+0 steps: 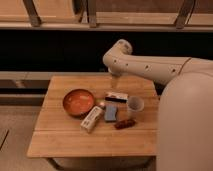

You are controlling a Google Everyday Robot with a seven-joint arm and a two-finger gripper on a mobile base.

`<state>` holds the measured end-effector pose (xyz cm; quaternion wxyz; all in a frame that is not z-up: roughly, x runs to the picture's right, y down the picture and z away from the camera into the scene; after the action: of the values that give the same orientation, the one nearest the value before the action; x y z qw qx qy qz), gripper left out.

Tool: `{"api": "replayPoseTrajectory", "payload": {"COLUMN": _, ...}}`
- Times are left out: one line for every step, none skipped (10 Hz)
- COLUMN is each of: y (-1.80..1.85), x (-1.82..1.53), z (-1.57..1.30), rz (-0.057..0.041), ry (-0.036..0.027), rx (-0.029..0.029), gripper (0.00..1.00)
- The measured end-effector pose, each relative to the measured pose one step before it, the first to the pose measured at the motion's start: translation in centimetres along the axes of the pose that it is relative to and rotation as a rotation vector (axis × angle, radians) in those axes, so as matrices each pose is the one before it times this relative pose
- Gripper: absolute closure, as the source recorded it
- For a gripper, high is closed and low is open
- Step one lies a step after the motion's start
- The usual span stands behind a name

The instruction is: Place the ceramic cup in the ceramic bowl

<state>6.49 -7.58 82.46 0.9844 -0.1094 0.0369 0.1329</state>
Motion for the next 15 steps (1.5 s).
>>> {"api": "replayPoseTrajectory", "payload": {"y": 0.018, "x": 0.309, "z": 0.093, "rz": 0.00044, "ry": 0.01346, "rx": -0.00391, "gripper": 0.20}}
{"api": "replayPoseTrajectory", "payload": {"y": 0.330, "x": 0.770, "z": 0.288, "rz": 0.00367, "ry": 0.02374, "rx": -0.01323, "gripper": 0.20}}
{"api": "replayPoseTrajectory", "payload": {"y": 0.362, "x": 0.663, "z": 0.250, "rz": 0.00650, "ry": 0.01896, "rx": -0.01215, "gripper": 0.20}}
{"api": "replayPoseTrajectory", "payload": {"y": 0.437, "x": 0.869, "z": 0.234, "rz": 0.01636, "ry": 0.02121, "rx": -0.01337, "gripper": 0.20}}
{"api": "replayPoseTrajectory", "payload": {"y": 0.524, "x": 1.169, "z": 0.245, "rz": 0.02650, "ry": 0.02215, "rx": -0.01483, "gripper": 0.20}}
{"api": "replayPoseTrajectory", "payload": {"y": 0.409, "x": 0.923, "z": 0.038, "rz": 0.02456, "ry": 0.01319, "rx": -0.00919, "gripper": 0.20}}
{"api": "replayPoseTrajectory", "payload": {"y": 0.387, "x": 1.081, "z": 0.114, "rz": 0.02240, "ry": 0.01655, "rx": -0.00829, "gripper": 0.20}}
{"api": "replayPoseTrajectory", "payload": {"y": 0.467, "x": 1.577, "z": 0.199, "rz": 0.03330, "ry": 0.01998, "rx": -0.00942, "gripper": 0.20}}
{"api": "replayPoseTrajectory", "payload": {"y": 0.325, "x": 1.479, "z": 0.350, "rz": 0.02682, "ry": 0.02022, "rx": -0.00886, "gripper": 0.20}}
{"api": "replayPoseTrajectory", "payload": {"y": 0.169, "x": 1.203, "z": 0.371, "rz": 0.02132, "ry": 0.01629, "rx": -0.00611, "gripper": 0.20}}
{"api": "replayPoseTrajectory", "payload": {"y": 0.141, "x": 1.615, "z": 0.573, "rz": 0.02651, "ry": 0.02351, "rx": -0.00833, "gripper": 0.20}}
{"api": "replayPoseTrajectory", "payload": {"y": -0.094, "x": 1.537, "z": 0.582, "rz": 0.02420, "ry": 0.02245, "rx": -0.00510, "gripper": 0.20}}
{"api": "replayPoseTrajectory", "payload": {"y": -0.277, "x": 0.866, "z": 0.321, "rz": 0.01421, "ry": 0.01098, "rx": 0.00148, "gripper": 0.20}}
{"api": "replayPoseTrajectory", "payload": {"y": -0.454, "x": 0.915, "z": 0.384, "rz": 0.01185, "ry": 0.01316, "rx": 0.00467, "gripper": 0.20}}
{"api": "replayPoseTrajectory", "payload": {"y": -0.299, "x": 0.286, "z": 0.277, "rz": 0.00487, "ry": 0.00172, "rx": 0.00327, "gripper": 0.20}}
